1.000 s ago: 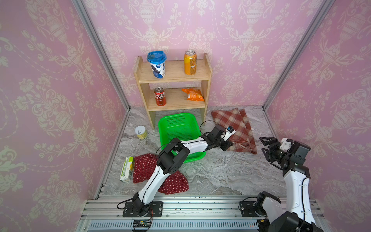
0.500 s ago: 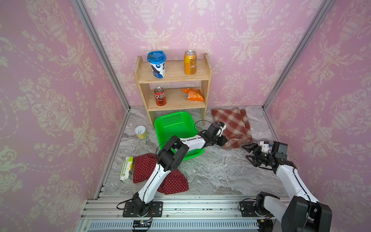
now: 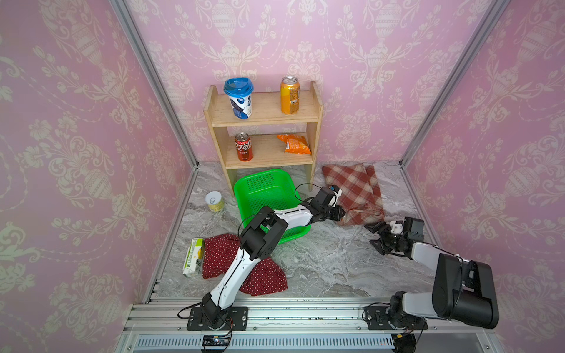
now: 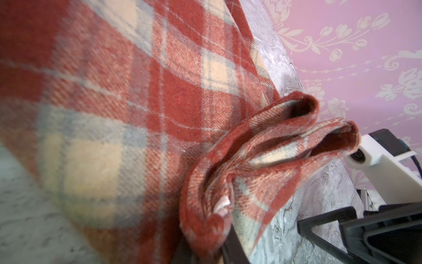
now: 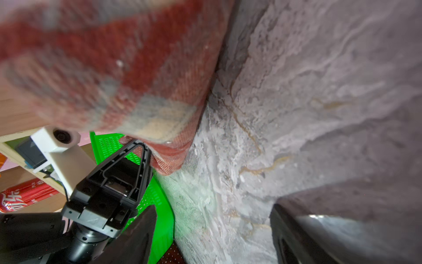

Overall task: Roll up the skirts
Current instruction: Roll the skirt at the center of the board.

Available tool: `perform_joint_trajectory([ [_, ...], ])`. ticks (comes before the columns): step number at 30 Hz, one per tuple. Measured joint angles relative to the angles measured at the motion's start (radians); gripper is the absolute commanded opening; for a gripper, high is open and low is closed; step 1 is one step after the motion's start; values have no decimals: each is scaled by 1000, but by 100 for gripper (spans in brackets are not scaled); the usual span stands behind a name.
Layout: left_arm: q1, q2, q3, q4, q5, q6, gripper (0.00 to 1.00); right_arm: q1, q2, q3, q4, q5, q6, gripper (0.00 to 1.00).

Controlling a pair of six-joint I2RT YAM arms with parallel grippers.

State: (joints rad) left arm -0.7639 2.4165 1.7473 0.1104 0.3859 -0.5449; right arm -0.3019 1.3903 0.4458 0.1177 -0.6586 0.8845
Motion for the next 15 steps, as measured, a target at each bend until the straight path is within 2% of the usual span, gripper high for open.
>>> perform_joint_trajectory([
  [8,0,2,2,0,0,-8,5,2,144,23,238,-7,56,75],
  [15,6,20,20,5,5,-23,6,22,237,63,351,14,67,71],
])
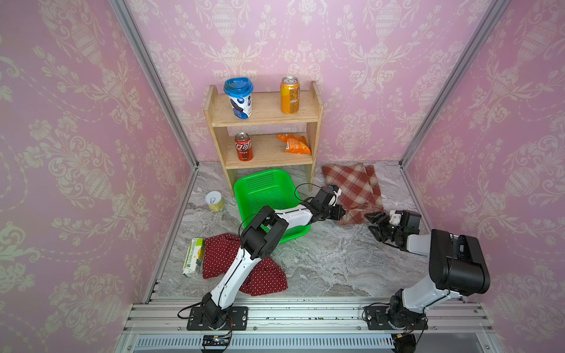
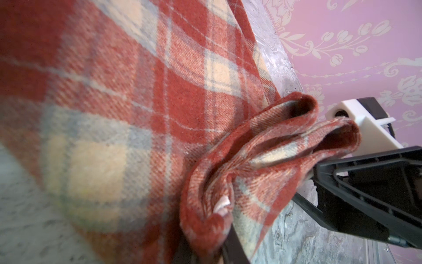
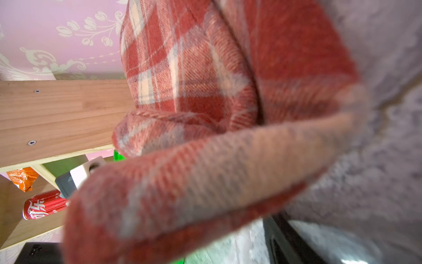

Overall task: Roll up the skirts
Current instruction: Roll the skirt at the center of the board.

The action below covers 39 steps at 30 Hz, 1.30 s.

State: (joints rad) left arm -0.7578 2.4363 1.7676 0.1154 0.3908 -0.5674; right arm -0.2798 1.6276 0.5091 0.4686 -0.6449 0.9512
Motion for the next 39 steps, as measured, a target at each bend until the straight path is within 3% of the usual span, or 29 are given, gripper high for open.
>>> perform_joint_trajectory([
  [9,10,7,4,10,17,-4,7,61,51,117,-86,93,-33,70],
  [12,11,7,4,10,18,-4,9,74,83,154,-89,113,-34,64],
  [15,16,7,4,10,19,-3,17,78,106,164,-72,128,-32,53],
  [21,23,-13,-44,50,18,5,51,80,150,183,-72,146,-16,15],
  [26,23,-105,-181,105,4,40,63,80,156,217,-137,140,-38,7],
  [33,-8,-224,-333,132,-41,247,76,79,108,314,-399,137,-148,7],
  [35,-48,-268,-387,151,-85,359,80,75,89,341,-477,127,-187,7],
  [39,-174,-350,-513,274,-192,593,99,64,44,371,-601,103,-252,7],
])
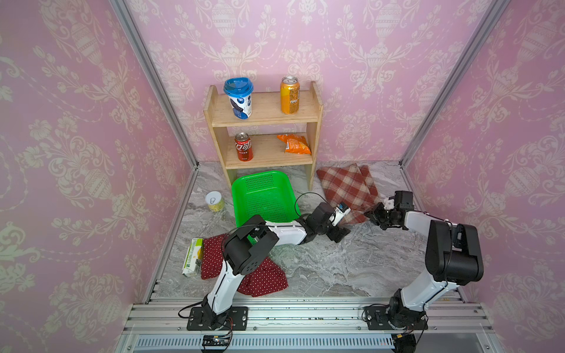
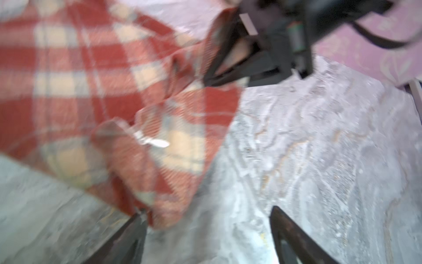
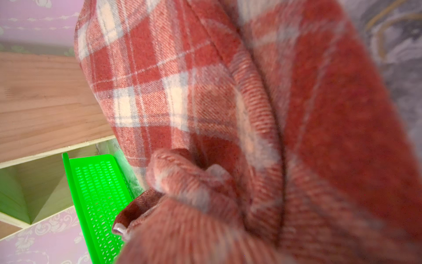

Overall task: Roll up the skirts
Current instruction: Roll the skirt at the center of the board.

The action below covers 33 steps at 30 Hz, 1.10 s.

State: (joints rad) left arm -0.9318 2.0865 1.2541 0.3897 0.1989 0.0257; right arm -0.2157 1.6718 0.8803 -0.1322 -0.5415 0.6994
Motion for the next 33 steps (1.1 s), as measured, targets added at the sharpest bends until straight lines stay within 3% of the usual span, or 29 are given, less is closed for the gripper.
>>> perform_joint_trajectory([
  [3,-68,-24,-77,119,-49,129,99,-5,-18,6,-54,-16,-32,7],
  [10,-89,-6,-64,237,-204,418,99,-14,-40,6,-133,-44,-78,6],
  [20,-120,72,8,238,-215,596,98,-68,-74,6,-183,-92,-126,5],
  [23,-134,106,30,216,-209,621,94,-75,-74,5,-190,-99,-128,3],
  [25,-141,135,58,191,-208,637,81,-75,-75,5,-189,-103,-128,3],
  [28,-143,188,151,99,-235,659,48,-75,-75,4,-189,-109,-128,2],
  [33,-136,235,275,-2,-319,672,17,-84,-78,-11,-188,-114,-128,4],
])
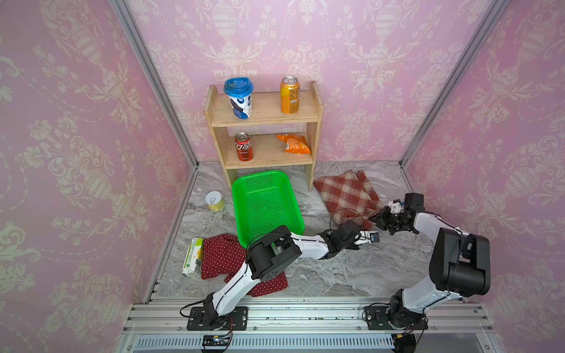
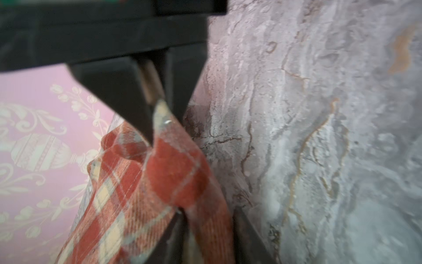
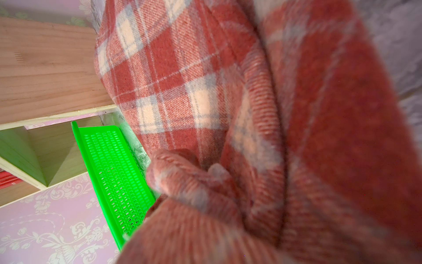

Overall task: Roll up the skirts
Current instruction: Roll the skirt at the center of the board.

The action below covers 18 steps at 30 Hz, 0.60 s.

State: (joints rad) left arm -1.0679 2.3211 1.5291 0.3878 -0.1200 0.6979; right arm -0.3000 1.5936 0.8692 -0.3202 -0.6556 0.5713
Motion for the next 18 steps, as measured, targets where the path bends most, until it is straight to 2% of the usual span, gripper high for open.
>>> perform_joint_trajectory([
  [3,6,0,39,-63,-9,-15,6,-8,-1,-3,1,-4,0,19],
  [4,9,0,54,-90,-6,-28,6,-11,-2,-5,2,-7,0,28],
  [7,23,0,95,-182,41,-82,6,-21,-24,-18,2,-15,-5,41],
  [11,68,0,158,-307,168,-195,6,-47,-103,-59,1,-24,-4,66],
  [18,185,4,300,-482,484,-469,6,-69,-214,-172,31,-27,5,72],
])
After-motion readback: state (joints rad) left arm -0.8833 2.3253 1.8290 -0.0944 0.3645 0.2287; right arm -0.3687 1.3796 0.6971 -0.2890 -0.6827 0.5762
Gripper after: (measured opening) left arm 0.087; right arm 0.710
